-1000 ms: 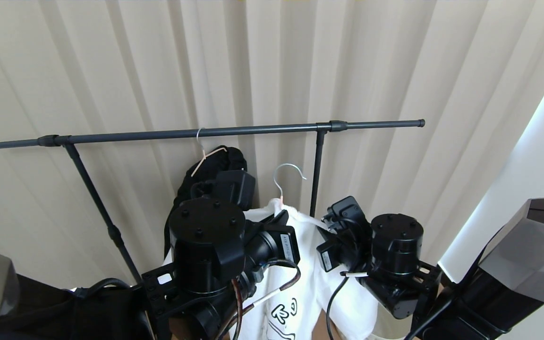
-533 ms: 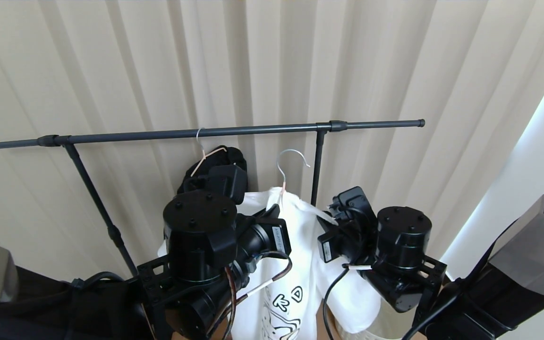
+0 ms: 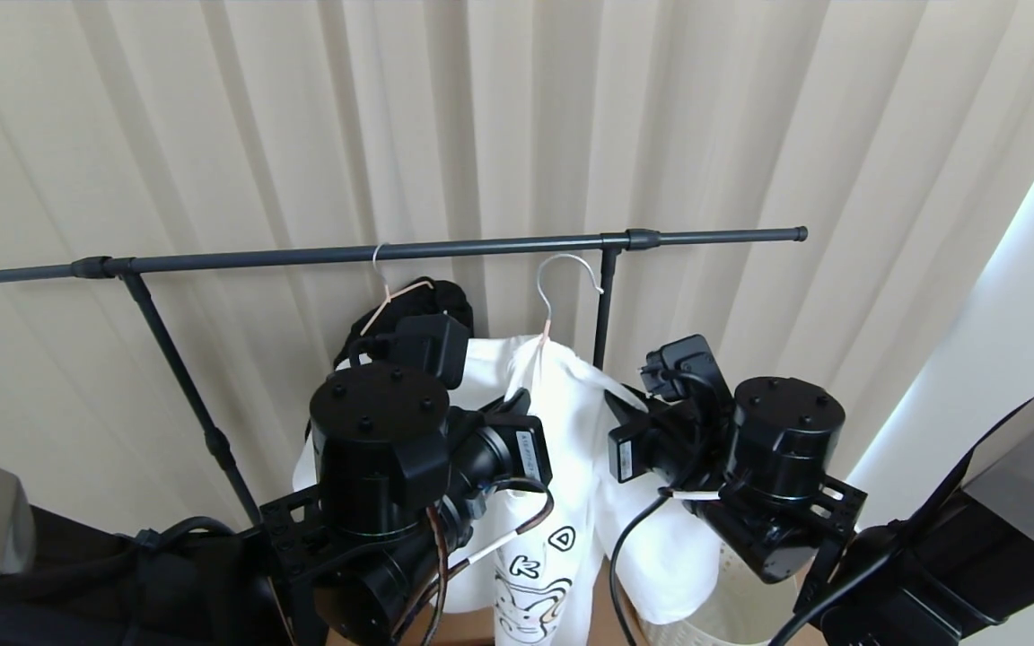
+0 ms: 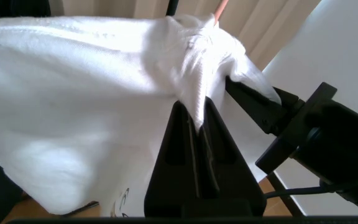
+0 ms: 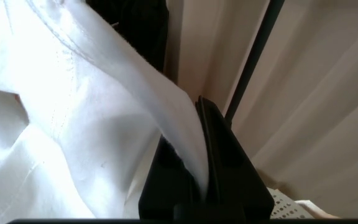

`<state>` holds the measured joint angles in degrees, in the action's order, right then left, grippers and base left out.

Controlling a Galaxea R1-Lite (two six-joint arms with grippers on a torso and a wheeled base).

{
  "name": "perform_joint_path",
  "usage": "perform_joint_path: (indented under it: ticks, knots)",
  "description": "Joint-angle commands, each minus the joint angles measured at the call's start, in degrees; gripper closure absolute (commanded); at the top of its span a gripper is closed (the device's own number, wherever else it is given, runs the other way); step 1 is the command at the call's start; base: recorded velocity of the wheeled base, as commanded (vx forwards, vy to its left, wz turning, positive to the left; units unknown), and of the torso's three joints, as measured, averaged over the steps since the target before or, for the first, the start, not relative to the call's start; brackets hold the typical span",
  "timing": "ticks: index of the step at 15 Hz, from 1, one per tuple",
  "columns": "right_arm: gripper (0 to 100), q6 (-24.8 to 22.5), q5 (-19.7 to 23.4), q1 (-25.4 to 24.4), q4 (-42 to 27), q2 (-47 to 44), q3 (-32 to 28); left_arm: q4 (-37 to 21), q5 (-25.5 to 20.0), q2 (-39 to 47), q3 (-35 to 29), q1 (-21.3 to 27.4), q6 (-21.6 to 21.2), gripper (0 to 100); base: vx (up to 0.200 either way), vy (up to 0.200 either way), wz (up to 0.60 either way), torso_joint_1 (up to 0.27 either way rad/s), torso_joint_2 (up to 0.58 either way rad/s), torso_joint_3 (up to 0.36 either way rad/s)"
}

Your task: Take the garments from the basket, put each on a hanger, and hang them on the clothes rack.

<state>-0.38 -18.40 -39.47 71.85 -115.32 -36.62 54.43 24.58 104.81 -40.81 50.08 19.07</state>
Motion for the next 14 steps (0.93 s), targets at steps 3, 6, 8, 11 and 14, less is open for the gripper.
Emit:
perform_joint_path:
  ticks: [3,6,8,11,14]
  knots:
    - [100,0.38,0.03,-0.08,0.04,1.07,-0.21,-0.03,0.03,0.13,0.03,-0.07,0.01,100,0.0,0.0,0.0,0.0,0.0,0.0]
    - [100,0.47,0.03,-0.69,0.04,1.5,-0.12,-0.11,0.12,0.57,0.12,-0.24,-0.35,100,0.0,0.0,0.0,0.0,0.0,0.0]
    - [100,0.55,0.03,-0.78,0.04,1.94,-0.03,-0.03,0.12,0.74,0.38,-0.51,-1.49,0,0.0,0.0,0.0,0.0,0.0,0.0]
    - [100,0.55,0.29,-0.69,0.04,2.21,-0.03,0.06,0.12,0.74,0.56,-0.51,-1.66,0,0.0,0.0,0.0,0.0,0.0,0.0]
    - [100,0.55,1.43,-0.17,0.13,2.74,-0.03,0.06,0.12,0.39,1.97,-0.51,-3.33,0,0.0,0.0,0.0,0.0,0.0,0.0]
